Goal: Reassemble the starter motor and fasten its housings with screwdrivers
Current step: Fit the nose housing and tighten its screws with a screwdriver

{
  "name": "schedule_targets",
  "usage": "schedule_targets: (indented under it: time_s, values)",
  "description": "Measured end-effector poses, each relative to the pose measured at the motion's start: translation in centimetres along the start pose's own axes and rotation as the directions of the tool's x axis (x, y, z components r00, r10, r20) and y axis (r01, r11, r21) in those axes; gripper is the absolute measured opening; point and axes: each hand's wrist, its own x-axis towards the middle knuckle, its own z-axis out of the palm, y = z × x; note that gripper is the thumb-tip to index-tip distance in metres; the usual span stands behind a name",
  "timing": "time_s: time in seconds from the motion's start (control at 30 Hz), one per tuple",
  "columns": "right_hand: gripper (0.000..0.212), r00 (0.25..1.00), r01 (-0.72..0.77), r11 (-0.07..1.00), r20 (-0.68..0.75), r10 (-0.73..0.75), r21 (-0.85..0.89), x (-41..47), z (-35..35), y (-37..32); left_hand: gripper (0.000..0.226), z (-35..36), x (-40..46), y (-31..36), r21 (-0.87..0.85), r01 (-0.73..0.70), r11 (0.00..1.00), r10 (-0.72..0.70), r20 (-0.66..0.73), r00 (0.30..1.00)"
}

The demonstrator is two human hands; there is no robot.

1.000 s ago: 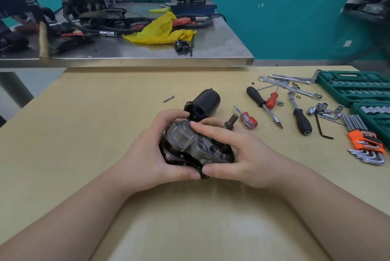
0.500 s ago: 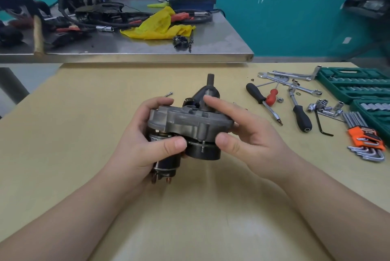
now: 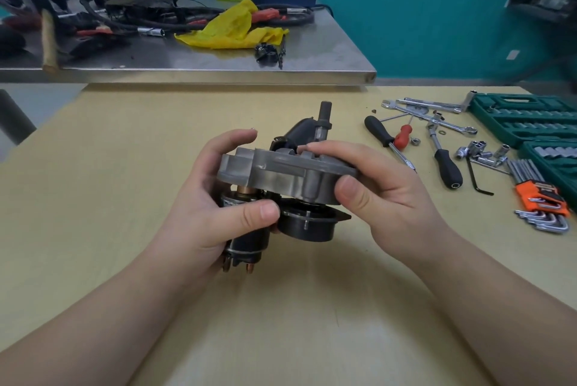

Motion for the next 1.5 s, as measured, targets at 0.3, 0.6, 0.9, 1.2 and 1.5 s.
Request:
schedule_targets:
  time_s: [0.3, 0.6, 0.9, 1.2, 1.5]
  values:
    - [0.041, 0.998, 0.021, 1.0, 0.055, -0.02, -0.013, 0.0, -0.2, -0.2, 0.088, 0.5, -0.1, 0.7, -0.027, 0.035, 0.999, -0.035, 0.027, 0.999]
    - [0.032, 0.994, 0.083, 0.991, -0.067, -0.09, -0.105, 0.1, 0.0, -0.7, 0.09, 0.5, -0.1, 0.6, -0.01, 0.054, 0.998, -0.054, 0.045, 0.998]
    - [0.035, 0.997, 0.048, 0.998, -0.052, -0.05, -0.037, 0.1, 0.7, -0.8, 0.077, 0.4, -0.1, 0.9, -0.034, 0.029, 0.999, -0.029, 0.025, 0.999]
    - [0.034, 0.998, 0.045, 0.998, -0.042, -0.047, -0.047, -0.1, 0.9, -0.7, 0.06, 0.6, -0.1, 0.3, -0.069, 0.029, 0.997, -0.031, -0.028, 0.999]
    - [0.033, 0.999, 0.0, 0.997, -0.039, -0.003, -0.08, 0.3, 0.5, -0.4, 0.056, 0.2, -0.1, 0.3, -0.086, 0.044, 0.995, -0.046, -0.017, 0.999]
